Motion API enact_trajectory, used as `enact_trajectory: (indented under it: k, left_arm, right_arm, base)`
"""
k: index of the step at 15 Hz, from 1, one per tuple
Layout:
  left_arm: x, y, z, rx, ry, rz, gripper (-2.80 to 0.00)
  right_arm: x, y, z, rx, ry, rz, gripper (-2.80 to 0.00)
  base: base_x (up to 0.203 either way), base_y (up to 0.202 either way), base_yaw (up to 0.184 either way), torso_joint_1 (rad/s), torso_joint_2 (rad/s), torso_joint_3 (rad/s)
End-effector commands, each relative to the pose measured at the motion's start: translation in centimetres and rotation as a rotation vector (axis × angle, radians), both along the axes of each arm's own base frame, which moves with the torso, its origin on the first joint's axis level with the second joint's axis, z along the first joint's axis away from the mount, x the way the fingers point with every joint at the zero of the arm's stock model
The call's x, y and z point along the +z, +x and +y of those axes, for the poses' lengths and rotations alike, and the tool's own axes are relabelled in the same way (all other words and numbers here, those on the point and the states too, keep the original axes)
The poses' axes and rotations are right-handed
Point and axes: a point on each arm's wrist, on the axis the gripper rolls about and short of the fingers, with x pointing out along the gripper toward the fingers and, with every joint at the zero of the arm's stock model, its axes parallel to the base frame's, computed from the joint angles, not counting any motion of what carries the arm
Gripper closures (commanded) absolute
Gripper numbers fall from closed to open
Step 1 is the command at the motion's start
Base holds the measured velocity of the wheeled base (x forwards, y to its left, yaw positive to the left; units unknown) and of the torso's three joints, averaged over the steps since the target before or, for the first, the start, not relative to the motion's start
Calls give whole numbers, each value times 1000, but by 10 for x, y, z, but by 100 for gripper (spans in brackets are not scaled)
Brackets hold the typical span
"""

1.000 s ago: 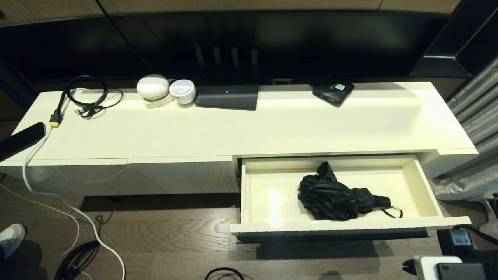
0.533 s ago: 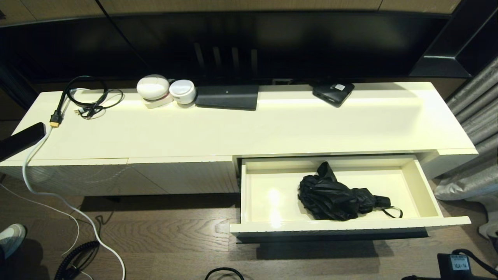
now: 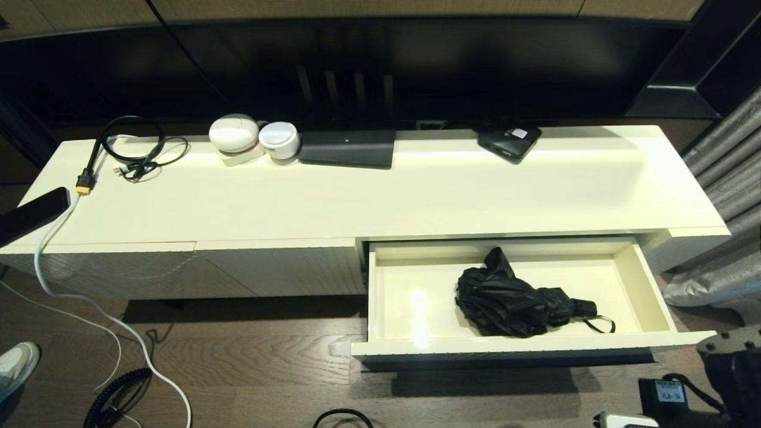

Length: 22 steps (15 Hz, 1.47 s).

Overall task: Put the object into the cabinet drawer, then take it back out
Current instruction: Close the drawer

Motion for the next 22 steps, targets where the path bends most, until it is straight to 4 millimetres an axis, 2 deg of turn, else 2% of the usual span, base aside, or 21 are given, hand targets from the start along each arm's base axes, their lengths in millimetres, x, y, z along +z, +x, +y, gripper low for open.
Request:
enact_trajectory:
  k: [1, 6, 13, 22]
  left_arm:
    - [0, 0, 0, 1, -1, -1, 0]
    - [0, 0, 0, 1, -1, -1, 0]
    - [0, 0, 0, 1, -1, -1, 0]
    - [0, 0, 0, 1, -1, -1, 0]
  right_arm:
    - [-16, 17, 7, 6, -23, 48, 0]
    - [-29, 43, 18, 8, 2, -19, 0]
    - [-38, 62, 24, -31, 2, -124, 0]
    - [-33, 77, 22, -126, -8, -252, 0]
  base:
    - [0, 0, 0, 0, 0, 0]
    - [0, 0, 0, 0, 0, 0]
    - [0, 0, 0, 0, 0, 0]
    - [0, 0, 0, 0, 0, 0]
